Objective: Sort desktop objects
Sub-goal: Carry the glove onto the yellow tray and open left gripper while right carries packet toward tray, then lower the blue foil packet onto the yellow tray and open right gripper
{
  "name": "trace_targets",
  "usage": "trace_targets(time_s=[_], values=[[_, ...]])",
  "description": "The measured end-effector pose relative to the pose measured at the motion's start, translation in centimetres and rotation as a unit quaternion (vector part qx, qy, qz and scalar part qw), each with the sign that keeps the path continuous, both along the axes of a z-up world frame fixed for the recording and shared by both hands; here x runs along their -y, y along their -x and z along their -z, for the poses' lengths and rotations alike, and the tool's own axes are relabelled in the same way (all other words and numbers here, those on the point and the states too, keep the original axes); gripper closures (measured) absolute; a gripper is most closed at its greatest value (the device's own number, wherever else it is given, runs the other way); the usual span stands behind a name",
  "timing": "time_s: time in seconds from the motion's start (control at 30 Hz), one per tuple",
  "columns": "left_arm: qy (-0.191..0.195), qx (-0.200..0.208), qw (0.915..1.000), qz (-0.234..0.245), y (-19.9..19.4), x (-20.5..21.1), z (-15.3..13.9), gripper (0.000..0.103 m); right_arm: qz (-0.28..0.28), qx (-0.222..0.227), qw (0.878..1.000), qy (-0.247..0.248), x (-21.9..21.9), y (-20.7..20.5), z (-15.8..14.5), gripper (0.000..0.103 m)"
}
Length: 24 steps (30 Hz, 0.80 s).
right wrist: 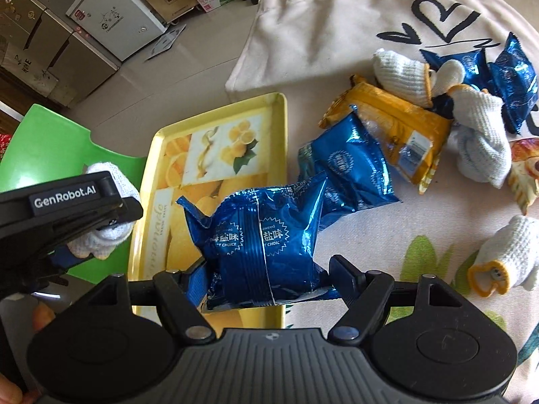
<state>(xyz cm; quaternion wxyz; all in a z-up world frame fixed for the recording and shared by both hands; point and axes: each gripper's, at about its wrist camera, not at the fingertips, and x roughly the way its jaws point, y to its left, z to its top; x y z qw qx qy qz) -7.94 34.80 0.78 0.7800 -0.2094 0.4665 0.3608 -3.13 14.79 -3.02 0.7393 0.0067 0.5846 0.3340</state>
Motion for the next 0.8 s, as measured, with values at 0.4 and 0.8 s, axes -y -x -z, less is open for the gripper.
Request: trace_targets(time_s=[0.4, 0.8], values=[[-0.035, -0.008, 0.9989, -0.031, 0.3, -1.3, -0.6, 0.007, -0.053, -0.051, 0.996, -0.059, -2.3, 1.7, 0.9, 0.027], [-0.038, 0.032, 0.9970, -0.059, 1.7, -1.8, -3.0, 0.001, -0.074, -0.047, 0.994, -0.070, -2.9, 2.2, 0.5, 0.021]])
